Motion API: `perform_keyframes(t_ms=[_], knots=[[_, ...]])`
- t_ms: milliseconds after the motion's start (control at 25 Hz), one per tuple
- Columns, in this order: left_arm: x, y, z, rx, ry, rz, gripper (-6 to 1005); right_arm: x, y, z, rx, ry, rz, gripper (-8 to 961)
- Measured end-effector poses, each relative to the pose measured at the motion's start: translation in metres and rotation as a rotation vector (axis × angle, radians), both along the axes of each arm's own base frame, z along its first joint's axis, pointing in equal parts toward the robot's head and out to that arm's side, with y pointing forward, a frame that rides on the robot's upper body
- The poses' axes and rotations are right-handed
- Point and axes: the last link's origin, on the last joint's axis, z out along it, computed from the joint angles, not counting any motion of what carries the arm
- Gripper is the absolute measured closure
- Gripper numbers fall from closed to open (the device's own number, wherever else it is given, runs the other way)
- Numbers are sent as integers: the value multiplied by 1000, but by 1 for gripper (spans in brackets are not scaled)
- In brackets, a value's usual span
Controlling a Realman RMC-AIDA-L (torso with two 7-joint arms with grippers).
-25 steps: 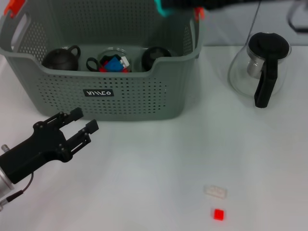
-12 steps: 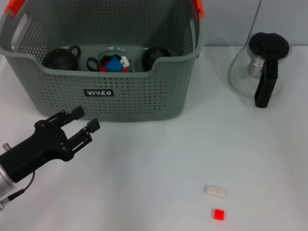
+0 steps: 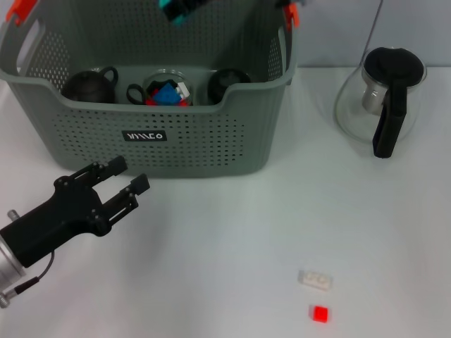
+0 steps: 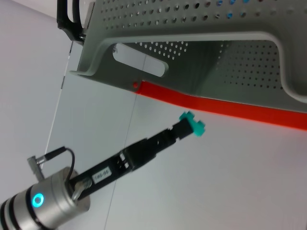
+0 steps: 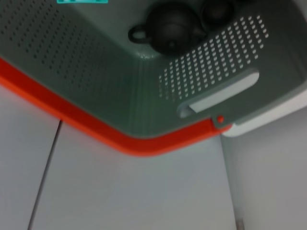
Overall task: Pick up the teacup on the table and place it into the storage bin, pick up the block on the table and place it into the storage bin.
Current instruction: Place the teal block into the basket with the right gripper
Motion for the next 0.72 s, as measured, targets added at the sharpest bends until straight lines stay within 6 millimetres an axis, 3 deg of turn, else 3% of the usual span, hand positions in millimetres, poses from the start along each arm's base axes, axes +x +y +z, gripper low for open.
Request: perform_keyframes(t_ms=[320, 720], knots=[[0, 0, -2, -4, -4, 4, 453, 6, -4, -20, -21, -26, -1, 544], [0, 0, -2, -3, -2, 4, 453, 6, -5, -25, -10, -26, 14, 545]])
